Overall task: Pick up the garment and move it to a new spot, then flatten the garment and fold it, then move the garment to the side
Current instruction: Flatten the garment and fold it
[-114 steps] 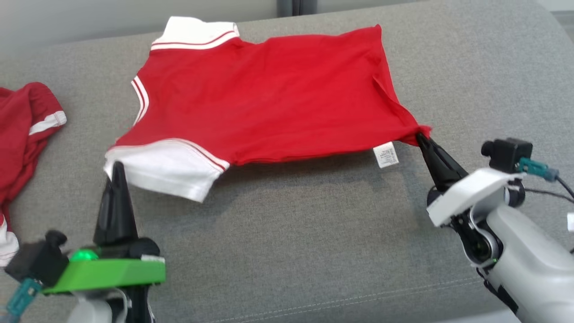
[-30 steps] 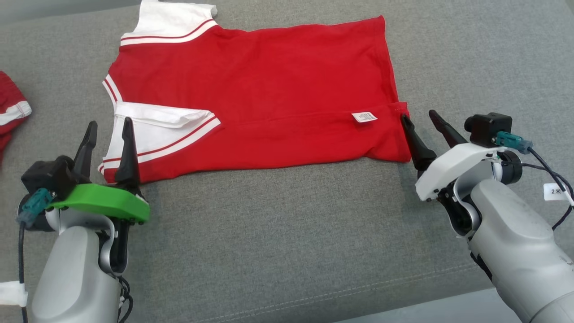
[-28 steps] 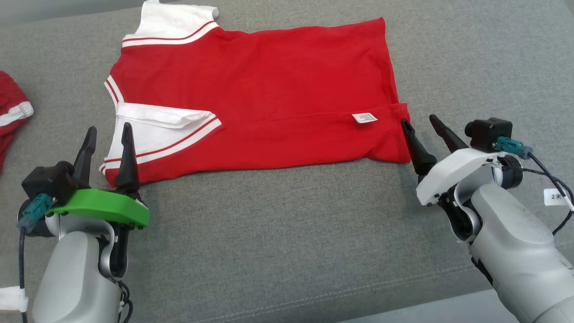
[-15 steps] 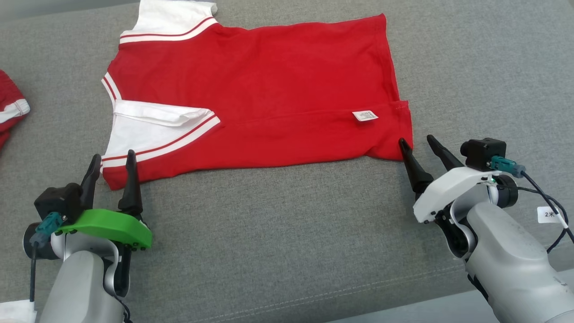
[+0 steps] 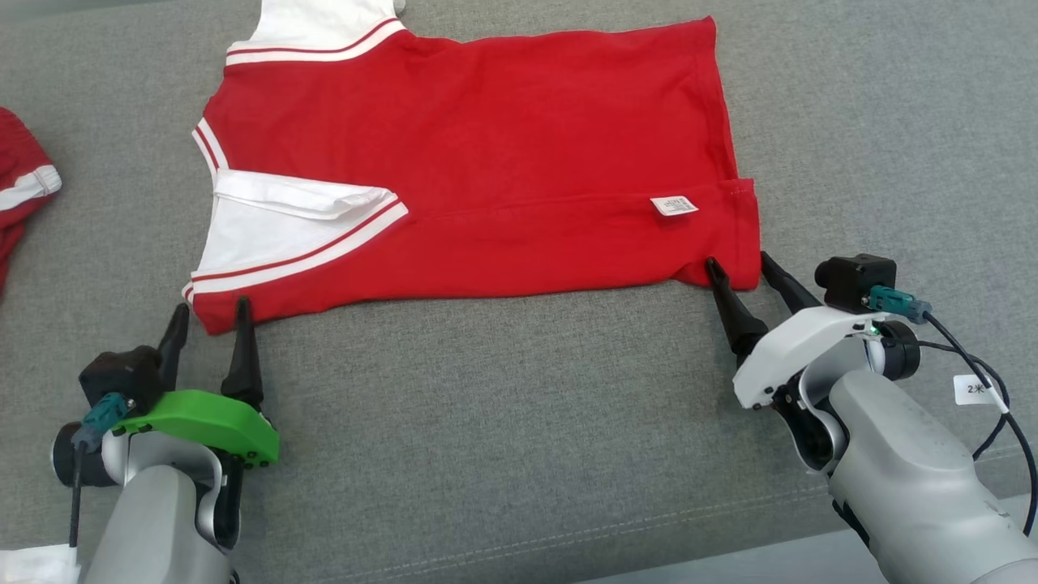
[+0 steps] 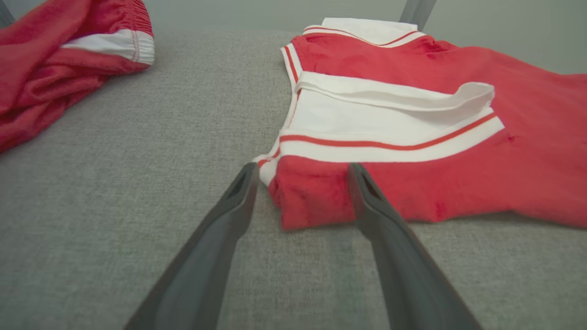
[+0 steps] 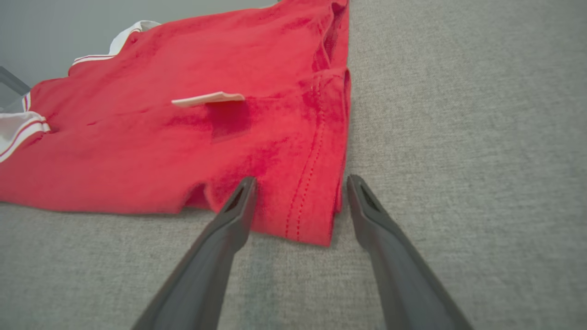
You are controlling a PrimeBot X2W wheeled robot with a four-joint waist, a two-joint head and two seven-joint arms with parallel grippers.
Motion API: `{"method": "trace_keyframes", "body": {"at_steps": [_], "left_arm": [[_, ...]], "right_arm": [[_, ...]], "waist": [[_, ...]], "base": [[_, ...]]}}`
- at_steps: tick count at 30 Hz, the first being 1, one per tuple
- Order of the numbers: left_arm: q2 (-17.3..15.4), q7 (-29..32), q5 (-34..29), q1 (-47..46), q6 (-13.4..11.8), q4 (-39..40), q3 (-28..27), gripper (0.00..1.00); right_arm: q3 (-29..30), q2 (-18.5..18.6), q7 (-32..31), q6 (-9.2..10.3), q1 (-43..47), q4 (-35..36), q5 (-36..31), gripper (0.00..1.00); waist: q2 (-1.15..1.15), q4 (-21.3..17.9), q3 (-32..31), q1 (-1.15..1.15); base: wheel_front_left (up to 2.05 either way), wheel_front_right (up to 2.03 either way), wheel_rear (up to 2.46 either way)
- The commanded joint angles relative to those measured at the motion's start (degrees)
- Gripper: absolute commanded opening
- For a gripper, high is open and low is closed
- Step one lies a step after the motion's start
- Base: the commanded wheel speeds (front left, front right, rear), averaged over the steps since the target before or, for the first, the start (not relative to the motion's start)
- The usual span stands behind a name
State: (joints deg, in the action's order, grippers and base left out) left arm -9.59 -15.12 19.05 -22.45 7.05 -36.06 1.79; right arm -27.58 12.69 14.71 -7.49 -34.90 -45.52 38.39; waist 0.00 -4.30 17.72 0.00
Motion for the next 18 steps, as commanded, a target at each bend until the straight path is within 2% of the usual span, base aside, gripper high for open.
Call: {"method": "trace_keyframes", "body": {"at_steps": [1,6,7,8,9,10,18], "left_arm": [[0.2,0.0,-0.4,-0.9,0.1,-0.9,-0.3,1.0],[0.8,0.0,0.2,-1.8,0.4,-3.3,-0.2,1.0],[0.9,0.0,0.2,-2.1,0.3,-3.9,-0.1,0.84],[0.9,0.0,0.2,-2.4,0.4,-4.3,0.0,0.38],[0.9,0.0,0.2,-2.6,0.4,-4.5,0.0,0.11],[1.0,0.0,0.2,-2.8,0.4,-4.5,0.1,0.0],[1.0,0.0,1.7,-0.8,0.5,-2.7,2.5,0.0]], "right_arm": [[-0.2,-0.1,-0.3,0.0,-0.3,-0.3,0.2,1.0],[-0.6,-0.3,-0.6,0.0,-0.4,-0.6,0.5,1.0],[-0.8,-0.4,-1.1,0.0,-0.4,-0.8,0.7,1.0],[-1.0,-0.5,-1.1,0.0,-0.4,-0.8,0.8,0.6],[-1.2,-0.5,-1.3,0.0,-0.4,-0.9,0.9,0.33],[-1.3,-0.6,-1.4,0.0,-0.5,-1.0,1.0,0.0],[-1.5,0.5,-0.7,0.0,0.0,-0.8,2.4,0.0]], "waist": [[0.0,0.0,0.1,0.0],[0.0,-0.1,0.5,0.0],[0.0,-0.1,0.6,0.0],[0.0,-0.1,0.7,0.0],[0.0,-0.1,0.7,0.0],[0.0,-0.1,0.7,0.0],[0.0,0.4,-1.3,0.0]], "base": [[0.0,0.0,0.0],[0.0,0.0,0.0],[0.0,0.0,0.0],[0.0,0.0,0.0],[0.0,0.0,0.0],[0.0,0.0,0.0],[0.0,0.0,0.0]]}}
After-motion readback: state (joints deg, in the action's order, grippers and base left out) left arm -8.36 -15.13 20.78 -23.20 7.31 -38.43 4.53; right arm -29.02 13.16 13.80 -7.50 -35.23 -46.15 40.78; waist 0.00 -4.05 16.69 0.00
